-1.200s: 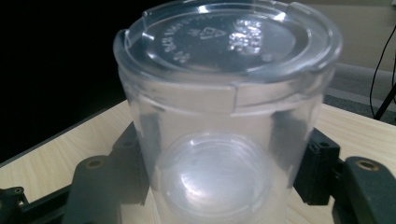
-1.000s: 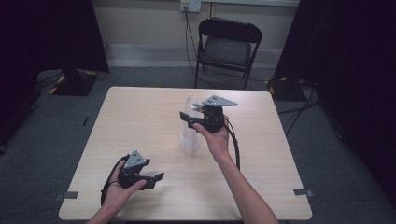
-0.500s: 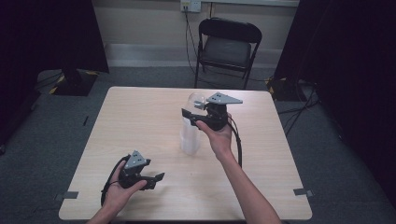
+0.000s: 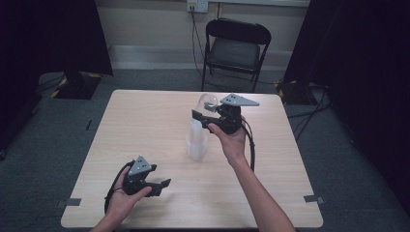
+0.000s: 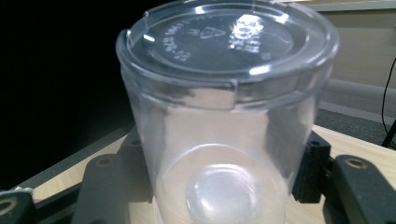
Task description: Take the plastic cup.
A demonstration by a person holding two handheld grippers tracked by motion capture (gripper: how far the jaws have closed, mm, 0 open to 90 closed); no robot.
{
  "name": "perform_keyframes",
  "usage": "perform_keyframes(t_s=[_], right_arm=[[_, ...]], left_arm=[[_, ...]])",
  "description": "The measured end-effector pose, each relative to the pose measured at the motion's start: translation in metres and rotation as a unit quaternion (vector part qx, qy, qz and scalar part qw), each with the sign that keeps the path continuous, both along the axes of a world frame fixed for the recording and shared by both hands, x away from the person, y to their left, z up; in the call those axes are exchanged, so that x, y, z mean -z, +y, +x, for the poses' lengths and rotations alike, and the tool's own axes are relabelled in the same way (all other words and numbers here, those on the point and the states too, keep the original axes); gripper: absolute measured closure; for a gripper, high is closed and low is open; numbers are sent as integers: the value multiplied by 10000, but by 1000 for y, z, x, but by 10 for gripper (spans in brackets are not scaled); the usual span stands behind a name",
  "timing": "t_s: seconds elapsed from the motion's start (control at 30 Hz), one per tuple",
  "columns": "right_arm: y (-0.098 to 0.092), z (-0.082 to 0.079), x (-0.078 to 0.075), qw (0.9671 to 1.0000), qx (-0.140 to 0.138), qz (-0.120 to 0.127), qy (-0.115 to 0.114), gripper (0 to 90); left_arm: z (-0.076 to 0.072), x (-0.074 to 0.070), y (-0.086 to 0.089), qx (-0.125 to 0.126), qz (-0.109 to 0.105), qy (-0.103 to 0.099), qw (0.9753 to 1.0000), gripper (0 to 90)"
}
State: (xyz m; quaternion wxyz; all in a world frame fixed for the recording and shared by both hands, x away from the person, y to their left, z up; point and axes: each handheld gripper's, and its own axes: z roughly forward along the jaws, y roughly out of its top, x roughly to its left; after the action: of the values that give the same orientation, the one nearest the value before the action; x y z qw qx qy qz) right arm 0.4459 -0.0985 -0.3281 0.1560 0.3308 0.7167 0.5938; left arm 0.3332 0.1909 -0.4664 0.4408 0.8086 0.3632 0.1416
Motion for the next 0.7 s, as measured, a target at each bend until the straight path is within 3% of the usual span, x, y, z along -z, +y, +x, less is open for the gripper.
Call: perform_keyframes(t_s=[0.23,0.37,0.67,0.7], right_arm=[[-11,-9,-3,9999,87,-24,-53,392],[-19,-14,-5,9999,124,-4,-68,393],[-43,-20,1,9995,273,132,63,395],[-45,-21,1,9995,277,112,82,395]], left_arm=[[0,1,-2,46,17,-43,10000,217],[-1,-1,0,-78,-1,-231,9997,216],[1,-5,1,-69,-39,-612,9981,217],[1,-5,1,-99,-151,-599,9980,217]])
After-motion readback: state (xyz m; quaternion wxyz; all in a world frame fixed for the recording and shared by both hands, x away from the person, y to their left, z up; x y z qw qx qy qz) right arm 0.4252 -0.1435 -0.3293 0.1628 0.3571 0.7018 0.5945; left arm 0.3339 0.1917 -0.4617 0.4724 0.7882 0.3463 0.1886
